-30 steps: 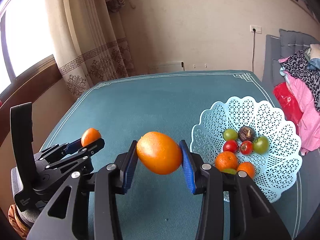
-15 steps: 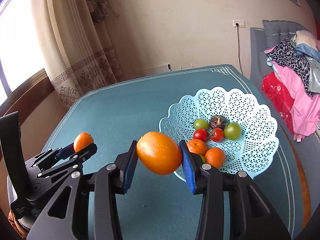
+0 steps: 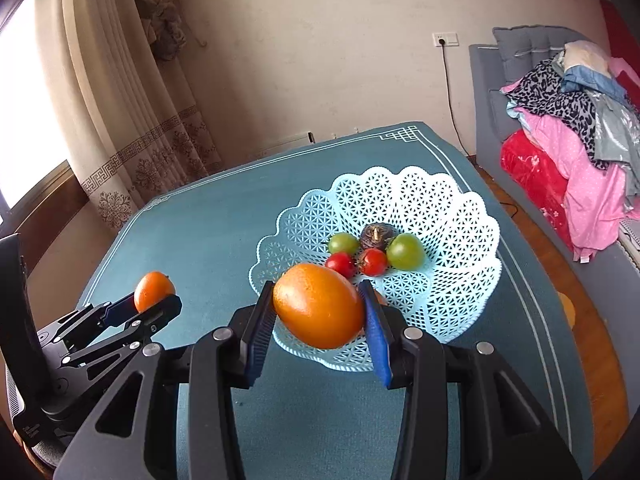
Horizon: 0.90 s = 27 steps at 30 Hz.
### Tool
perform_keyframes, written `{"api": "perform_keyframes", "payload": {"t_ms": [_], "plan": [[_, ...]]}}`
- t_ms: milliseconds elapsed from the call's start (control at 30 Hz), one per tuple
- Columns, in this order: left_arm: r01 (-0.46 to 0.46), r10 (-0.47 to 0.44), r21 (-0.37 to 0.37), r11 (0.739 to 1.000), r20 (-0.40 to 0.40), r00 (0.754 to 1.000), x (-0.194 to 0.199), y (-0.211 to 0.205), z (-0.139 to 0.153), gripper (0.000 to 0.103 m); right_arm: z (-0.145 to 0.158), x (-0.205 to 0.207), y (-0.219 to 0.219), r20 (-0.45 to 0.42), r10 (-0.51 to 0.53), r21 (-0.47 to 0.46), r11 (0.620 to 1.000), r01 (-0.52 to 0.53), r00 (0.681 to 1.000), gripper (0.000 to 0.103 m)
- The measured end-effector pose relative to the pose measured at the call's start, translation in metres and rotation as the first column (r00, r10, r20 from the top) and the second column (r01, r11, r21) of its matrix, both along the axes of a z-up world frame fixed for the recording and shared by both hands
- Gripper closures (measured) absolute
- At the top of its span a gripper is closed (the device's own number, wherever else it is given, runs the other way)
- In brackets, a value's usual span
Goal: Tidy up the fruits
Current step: 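Carry the orange in right tool while left tool carries its orange to basket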
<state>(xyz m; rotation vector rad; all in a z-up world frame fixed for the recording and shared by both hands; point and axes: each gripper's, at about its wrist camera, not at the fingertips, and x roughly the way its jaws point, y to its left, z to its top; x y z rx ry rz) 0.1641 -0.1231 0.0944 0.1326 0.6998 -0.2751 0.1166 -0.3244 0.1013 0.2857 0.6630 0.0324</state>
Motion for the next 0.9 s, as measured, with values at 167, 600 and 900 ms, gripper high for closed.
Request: {"api": "perform_keyframes", "payload": {"t_ms": [167,600,900], "plan": [[0.031,-0.031,0.006,0.999,0.003,1.0,-0.001,-0.016,0.001,0.065,-0.005,-0.002,-0.015,-0.005,-0.038,-0.006,0.999,0.038,0.999,0.061],[0.058,-0.058,0.014,0.998,0.009,0.998,0.0,-0.037,0.004,0.065,-0.012,-0.007,-0.051,0.011,-0.104,0.005,0.995,0.104,0.995,0.061],[0.076,-0.077,0.018,0.997,0.008,0.997,0.007,-0.051,0.008,0.065,-0.018,0.0,-0.062,0.008,-0.117,-0.013,0.993,0.117,0.993,0.061]]}}
